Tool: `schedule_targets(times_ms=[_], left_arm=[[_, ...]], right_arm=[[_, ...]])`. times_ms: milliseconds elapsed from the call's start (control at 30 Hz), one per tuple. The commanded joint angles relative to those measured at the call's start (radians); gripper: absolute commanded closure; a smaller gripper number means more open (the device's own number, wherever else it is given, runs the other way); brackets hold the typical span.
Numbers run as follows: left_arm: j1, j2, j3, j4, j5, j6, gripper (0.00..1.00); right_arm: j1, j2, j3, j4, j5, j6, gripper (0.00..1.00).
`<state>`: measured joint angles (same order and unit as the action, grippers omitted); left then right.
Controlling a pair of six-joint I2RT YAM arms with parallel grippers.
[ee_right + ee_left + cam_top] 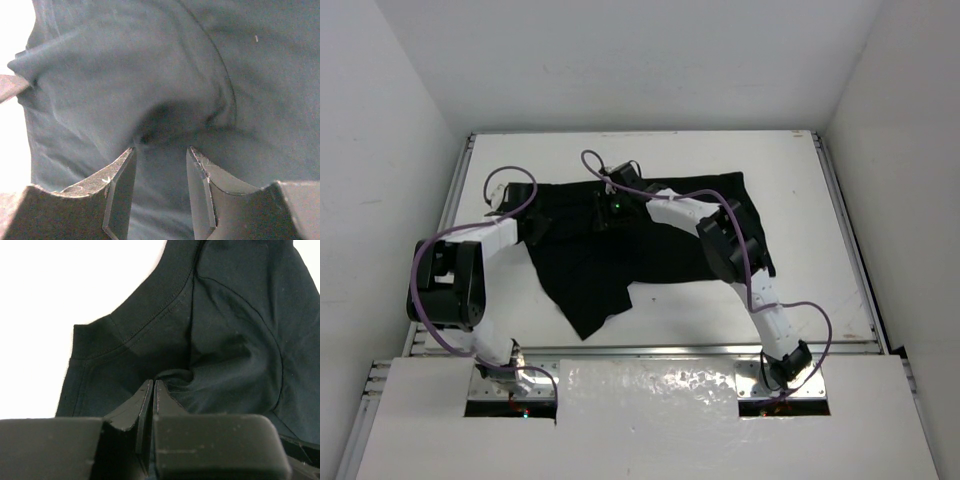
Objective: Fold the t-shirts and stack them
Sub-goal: Fold the flattened tshirt in 1/3 of the way
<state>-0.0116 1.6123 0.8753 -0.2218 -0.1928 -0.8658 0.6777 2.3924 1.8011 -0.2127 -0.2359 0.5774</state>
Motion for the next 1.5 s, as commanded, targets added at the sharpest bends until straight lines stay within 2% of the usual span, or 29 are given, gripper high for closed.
schedule_targets(times_ms=[0,233,367,533,567,667,700,767,900,1033,1200,1367,1467], left_arm=[[0.012,0.003,0.033,0.039,0.018,0.011,1.00],[0.036,0.015,0.030,0.053,0.042,0.017,1.00],[0.041,0.017,0.025,0.061,0.047,0.022,1.00],[0.050,0.012,0.027,0.068,0.064,0.024,1.00],[0.050,0.011,0.027,0.068,0.065,0.024,1.00],[0.053,0.011,0.030,0.071,0.072,0.028,1.00],[0.055,0.009,0.031,0.073,0.073,0.028,1.00],[0.055,0.011,0.028,0.081,0.076,0.033,1.00],[0.055,0.026,0.031,0.090,0.098,0.042,1.00],[0.058,0.035,0.036,0.098,0.115,0.047,1.00],[0.062,0.037,0.033,0.101,0.130,0.050,1.00],[0.067,0.054,0.033,0.113,0.147,0.060,1.00],[0.071,0.061,0.034,0.113,0.159,0.062,1.00]], right_arm=[[0.008,0.045,0.076,0.010,0.006,0.032,0.56],[0.016,0.079,0.096,-0.002,0.026,0.059,0.57],[0.025,0.091,0.118,-0.042,0.066,0.058,0.61],[0.039,0.106,0.130,-0.077,0.116,0.067,0.76],[0.040,0.108,0.129,-0.079,0.119,0.067,0.82],[0.051,0.113,0.144,-0.103,0.159,0.065,0.86],[0.054,0.113,0.153,-0.108,0.168,0.067,0.94],[0.059,0.108,0.162,-0.126,0.185,0.068,0.96],[0.100,0.027,0.078,-0.068,0.202,0.033,0.70],[0.140,-0.004,0.066,-0.049,0.256,-0.027,0.70],[0.148,0.102,0.217,-0.162,0.302,-0.054,0.69],[0.169,0.123,0.219,-0.171,0.368,-0.108,0.69],[0.180,0.168,0.294,-0.224,0.412,-0.125,0.73]])
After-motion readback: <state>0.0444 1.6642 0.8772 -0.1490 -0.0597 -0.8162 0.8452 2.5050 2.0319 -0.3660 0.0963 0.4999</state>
